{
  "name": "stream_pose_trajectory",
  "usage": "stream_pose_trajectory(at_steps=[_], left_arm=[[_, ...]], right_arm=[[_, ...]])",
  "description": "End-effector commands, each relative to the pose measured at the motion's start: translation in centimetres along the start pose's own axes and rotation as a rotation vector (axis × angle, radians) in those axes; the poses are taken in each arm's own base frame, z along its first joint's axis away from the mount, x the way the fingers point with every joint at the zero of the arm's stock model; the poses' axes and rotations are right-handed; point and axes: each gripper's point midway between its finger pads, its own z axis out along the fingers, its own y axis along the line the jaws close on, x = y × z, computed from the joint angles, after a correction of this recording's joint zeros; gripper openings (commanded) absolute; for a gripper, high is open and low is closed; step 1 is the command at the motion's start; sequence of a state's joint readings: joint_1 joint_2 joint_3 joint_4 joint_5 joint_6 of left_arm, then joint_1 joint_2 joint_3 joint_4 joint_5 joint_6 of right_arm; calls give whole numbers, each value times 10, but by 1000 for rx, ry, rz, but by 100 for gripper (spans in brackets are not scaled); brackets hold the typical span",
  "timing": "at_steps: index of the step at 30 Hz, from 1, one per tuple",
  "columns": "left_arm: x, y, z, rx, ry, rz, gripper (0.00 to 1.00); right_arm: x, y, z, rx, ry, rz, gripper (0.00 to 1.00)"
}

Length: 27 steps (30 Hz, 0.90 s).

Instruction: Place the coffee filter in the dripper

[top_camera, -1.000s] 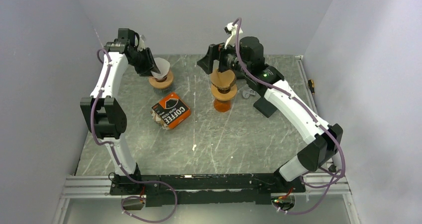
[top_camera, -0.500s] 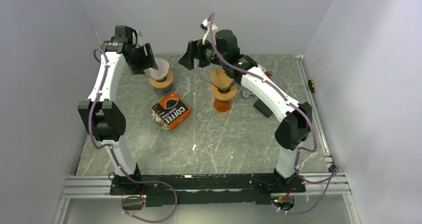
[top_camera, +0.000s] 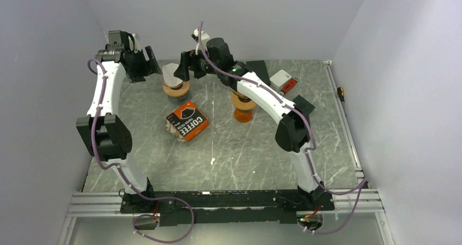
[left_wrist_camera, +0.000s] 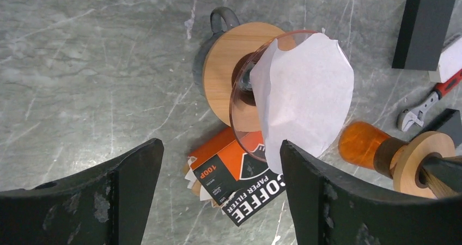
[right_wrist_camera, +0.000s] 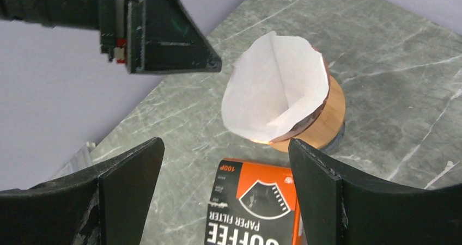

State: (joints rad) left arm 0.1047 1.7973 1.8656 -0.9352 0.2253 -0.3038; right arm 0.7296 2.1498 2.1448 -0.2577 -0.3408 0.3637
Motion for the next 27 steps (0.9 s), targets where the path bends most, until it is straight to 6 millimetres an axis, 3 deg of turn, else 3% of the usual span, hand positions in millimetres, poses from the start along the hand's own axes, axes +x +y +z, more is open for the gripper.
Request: stream_pose_trajectory(at_steps=[1,7,16,27], left_arm=[[-2,-12,10,113,0,0,84],[-1,-17,17,164,1,-9,84],[7,-6,39,137,48,-28,80],[13,7,50,95,71,-29,70]], right_arm=[[-17,-7,13,50,-64,13,90],[-3,-30,34,133,-79,55,90],[11,-53,65,161,-97,83,87],[29,-74,82,205,-107,99,80]])
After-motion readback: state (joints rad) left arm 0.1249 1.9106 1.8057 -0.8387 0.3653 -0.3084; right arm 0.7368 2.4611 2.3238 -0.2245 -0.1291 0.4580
